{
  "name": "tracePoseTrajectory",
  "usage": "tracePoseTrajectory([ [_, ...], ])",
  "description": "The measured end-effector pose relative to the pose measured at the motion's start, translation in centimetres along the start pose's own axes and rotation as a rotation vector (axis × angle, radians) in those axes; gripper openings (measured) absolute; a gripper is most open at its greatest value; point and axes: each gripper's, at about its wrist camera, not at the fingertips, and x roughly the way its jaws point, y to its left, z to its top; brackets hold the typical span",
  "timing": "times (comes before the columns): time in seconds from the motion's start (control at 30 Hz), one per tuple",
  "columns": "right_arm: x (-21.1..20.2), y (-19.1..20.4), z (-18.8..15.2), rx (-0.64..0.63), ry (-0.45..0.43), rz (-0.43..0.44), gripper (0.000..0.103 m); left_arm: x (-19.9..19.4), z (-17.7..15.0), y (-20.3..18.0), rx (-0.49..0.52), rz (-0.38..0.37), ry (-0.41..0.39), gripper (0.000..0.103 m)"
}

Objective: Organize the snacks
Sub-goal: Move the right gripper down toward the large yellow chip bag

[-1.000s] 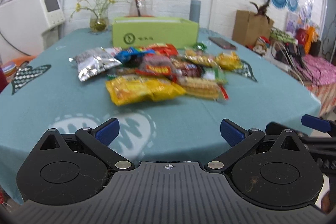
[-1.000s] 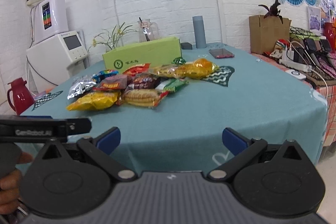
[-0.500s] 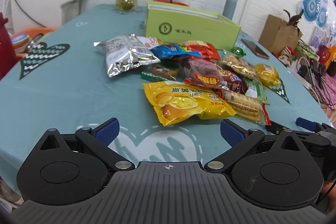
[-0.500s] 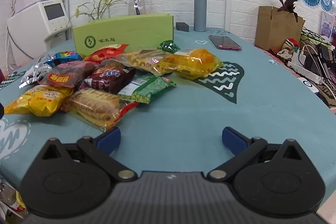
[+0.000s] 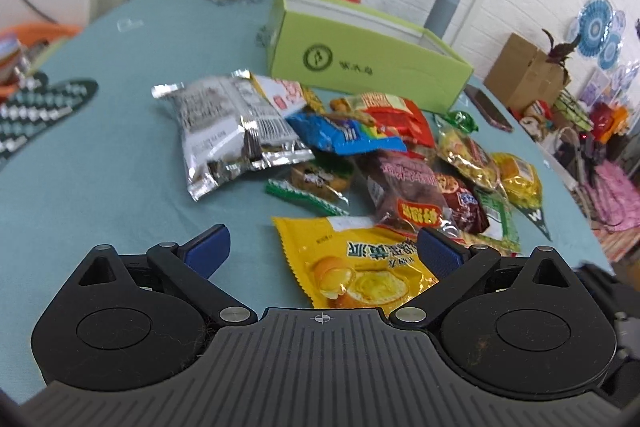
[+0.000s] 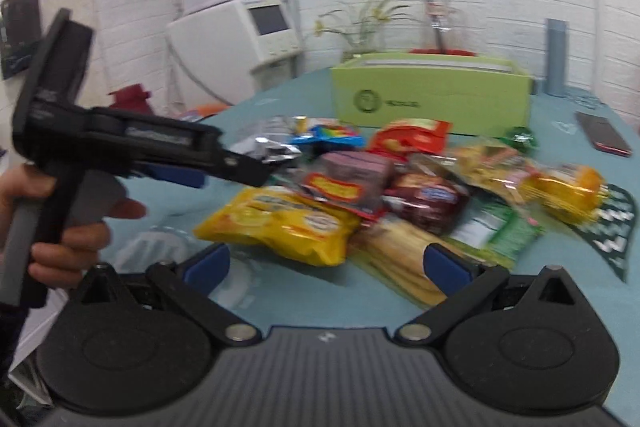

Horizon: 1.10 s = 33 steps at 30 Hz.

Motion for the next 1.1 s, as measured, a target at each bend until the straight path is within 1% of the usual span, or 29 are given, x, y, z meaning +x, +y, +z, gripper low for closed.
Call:
tracePoseTrajectory([
  [0.03,1.1,0.5,0.4,-0.021,0.015,0.019,0.102,0.2,0.1,0.3,-0.012,-0.015,0.011,0.089],
  [0.13,3.9,0.7,1.0,-0.03,0.074,0.0,0.102,0.4,0.3,0.7,-0.019,-0.031,0.011,0.089],
  [0.23,4.4,1.1,1.0,-0.024,0.089,0.035,0.102,0.8,0.6,0.8,0.004,-0.037,0.012,0.089],
  [0.3,4.1,1.6,1.0,-0.006,0.11,0.088,0.102,1.1,1.1,1.2,0.011,-0.03,0.009,0.088],
  [0.37,3.6,2.4,0.6,0.038,0.13,0.169,0.102,1.1,1.8,1.8,0.014,-0.022,-0.008,0.088],
  [0.43,3.7,3.6,0.2,0.088,0.166,0.278,0.103,0.7,2.3,2.4,0.014,-0.004,-0.031,0.089],
  [0.47,3.7,4.1,0.0,0.098,0.18,0.319,0.103,0.4,2.4,2.8,0.007,0.008,-0.042,0.089],
  [0.5,3.4,4.6,-0.1,0.092,0.184,0.333,0.103,0.0,2.4,3.2,-0.001,0.018,-0.052,0.089],
  [0.53,3.0,4.9,0.0,0.074,0.169,0.308,0.103,-0.5,2.2,3.6,-0.014,0.025,-0.061,0.09],
  [0.63,1.7,4.7,0.9,-0.003,0.092,0.16,0.102,-1.4,1.3,4.8,-0.06,0.024,-0.052,0.09],
  [0.67,1.9,4.2,1.3,-0.02,0.091,0.128,0.102,-1.5,1.0,5.1,-0.076,0.016,-0.044,0.09],
  [0.77,3.7,2.8,1.7,-0.033,0.13,0.053,0.103,-1.3,0.0,5.5,-0.116,-0.016,-0.011,0.09],
  [0.83,4.9,2.4,2.1,-0.075,0.136,0.017,0.102,-0.9,-0.3,5.2,-0.122,-0.015,0.001,0.089],
  [0.9,6.1,2.0,2.2,-0.099,0.154,0.028,0.102,-0.7,-0.2,5.0,-0.119,-0.008,0.002,0.089],
  [0.97,8.0,1.2,2.6,-0.072,0.189,0.06,0.102,-0.5,-0.1,5.0,-0.114,-0.003,0.0,0.089],
  [1.03,7.9,1.7,2.6,-0.064,0.19,0.08,0.102,-0.4,0.0,5.1,-0.109,0.006,0.002,0.088],
  [1.1,7.2,2.6,2.2,-0.067,0.205,0.15,0.102,-0.3,-0.1,5.3,-0.099,0.011,0.005,0.088],
])
